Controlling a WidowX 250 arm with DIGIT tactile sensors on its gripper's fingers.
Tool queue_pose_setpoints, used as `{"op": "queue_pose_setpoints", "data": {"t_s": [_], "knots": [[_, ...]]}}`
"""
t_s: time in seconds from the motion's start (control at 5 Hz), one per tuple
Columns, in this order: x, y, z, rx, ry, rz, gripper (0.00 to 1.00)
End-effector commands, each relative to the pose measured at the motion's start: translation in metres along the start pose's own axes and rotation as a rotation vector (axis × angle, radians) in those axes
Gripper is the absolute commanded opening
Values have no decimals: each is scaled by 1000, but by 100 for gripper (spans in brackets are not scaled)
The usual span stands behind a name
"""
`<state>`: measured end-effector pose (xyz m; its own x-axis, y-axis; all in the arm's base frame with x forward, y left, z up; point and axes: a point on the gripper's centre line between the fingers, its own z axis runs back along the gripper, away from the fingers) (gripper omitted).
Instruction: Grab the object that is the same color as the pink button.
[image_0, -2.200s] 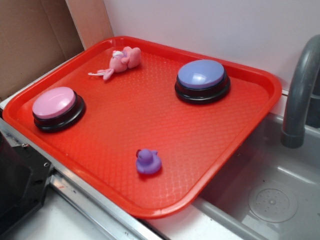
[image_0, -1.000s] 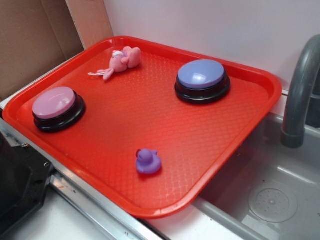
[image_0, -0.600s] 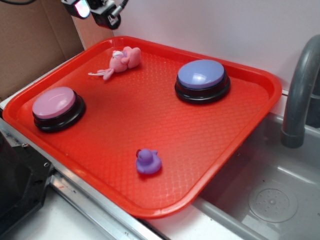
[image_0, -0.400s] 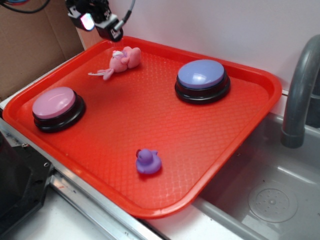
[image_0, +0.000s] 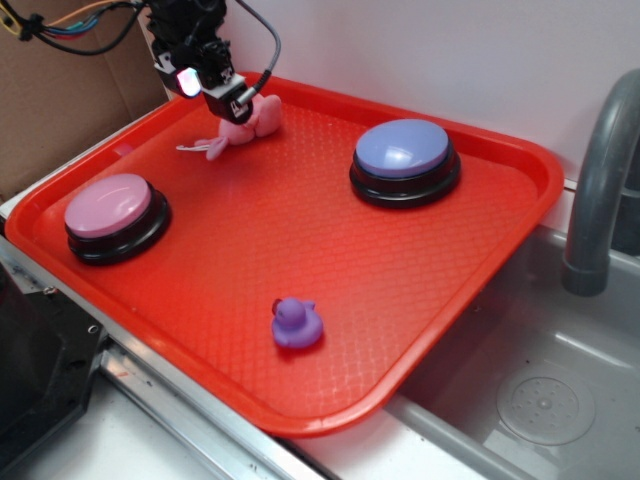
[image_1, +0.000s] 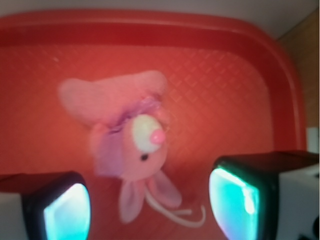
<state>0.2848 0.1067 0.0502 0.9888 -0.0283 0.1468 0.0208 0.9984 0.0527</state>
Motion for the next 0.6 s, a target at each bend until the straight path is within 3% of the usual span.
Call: {"op": "queue_pose_setpoints", "data": {"t_s": [0.0, 0.2, 0.4], "knots": [[20, -5, -34, -52, -21, -28, 100], [16, -3, -49, -49, -10, -15, 0], [10, 4, -35, -31, -72, 10, 0]]}}
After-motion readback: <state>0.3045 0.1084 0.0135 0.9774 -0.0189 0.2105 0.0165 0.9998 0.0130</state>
